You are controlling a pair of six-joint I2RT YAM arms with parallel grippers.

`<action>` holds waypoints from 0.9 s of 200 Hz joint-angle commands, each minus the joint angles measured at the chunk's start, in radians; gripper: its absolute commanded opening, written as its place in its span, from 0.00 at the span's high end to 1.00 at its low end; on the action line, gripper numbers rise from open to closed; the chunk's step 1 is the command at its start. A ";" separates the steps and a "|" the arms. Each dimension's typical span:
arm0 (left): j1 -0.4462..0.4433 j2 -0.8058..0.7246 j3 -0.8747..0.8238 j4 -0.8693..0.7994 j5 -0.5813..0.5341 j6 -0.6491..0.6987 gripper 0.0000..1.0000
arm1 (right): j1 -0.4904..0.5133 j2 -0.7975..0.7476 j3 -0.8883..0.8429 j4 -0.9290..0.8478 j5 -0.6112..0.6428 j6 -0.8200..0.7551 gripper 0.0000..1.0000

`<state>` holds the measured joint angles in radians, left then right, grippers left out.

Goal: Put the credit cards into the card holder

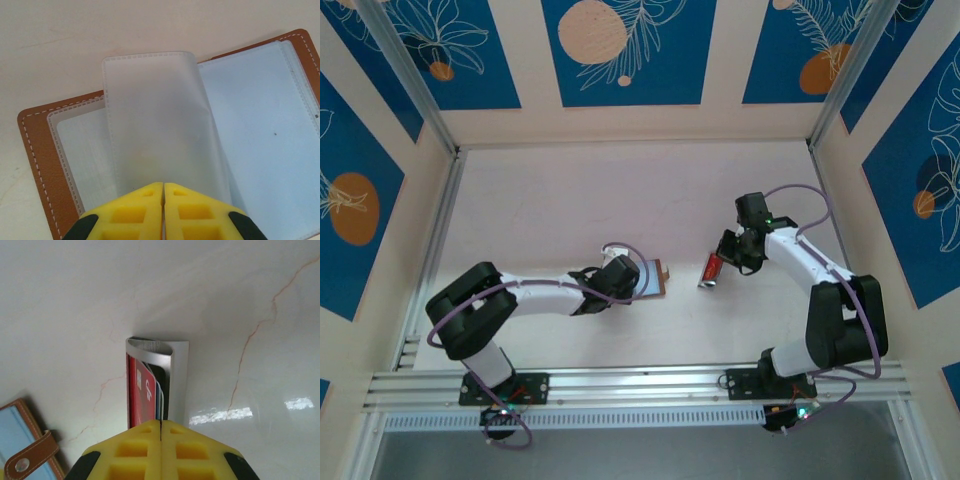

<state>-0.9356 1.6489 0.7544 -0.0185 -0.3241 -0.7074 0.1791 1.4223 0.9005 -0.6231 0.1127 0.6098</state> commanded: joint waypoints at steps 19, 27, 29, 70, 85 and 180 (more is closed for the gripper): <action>0.020 0.062 -0.033 -0.120 0.038 -0.009 0.92 | 0.019 -0.035 0.027 -0.072 0.016 -0.004 0.95; 0.020 0.062 -0.033 -0.122 0.040 -0.009 0.92 | 0.020 -0.038 0.028 -0.073 0.019 -0.002 0.95; 0.020 0.062 -0.033 -0.121 0.039 -0.009 0.92 | 0.020 -0.039 0.028 -0.073 0.019 -0.002 0.96; 0.020 0.050 -0.026 -0.132 0.041 0.000 0.92 | 0.034 -0.059 0.040 -0.097 0.051 0.008 0.99; 0.020 0.035 -0.026 -0.131 0.046 0.010 0.92 | 0.036 -0.079 0.041 -0.102 0.055 0.008 0.99; 0.019 -0.040 0.049 -0.201 0.080 0.089 0.85 | 0.029 -0.137 0.034 -0.116 0.052 0.002 1.00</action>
<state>-0.9272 1.6314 0.7765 -0.0814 -0.2768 -0.6628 0.2100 1.3331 0.9218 -0.7143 0.1585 0.6102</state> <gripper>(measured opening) 0.151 0.053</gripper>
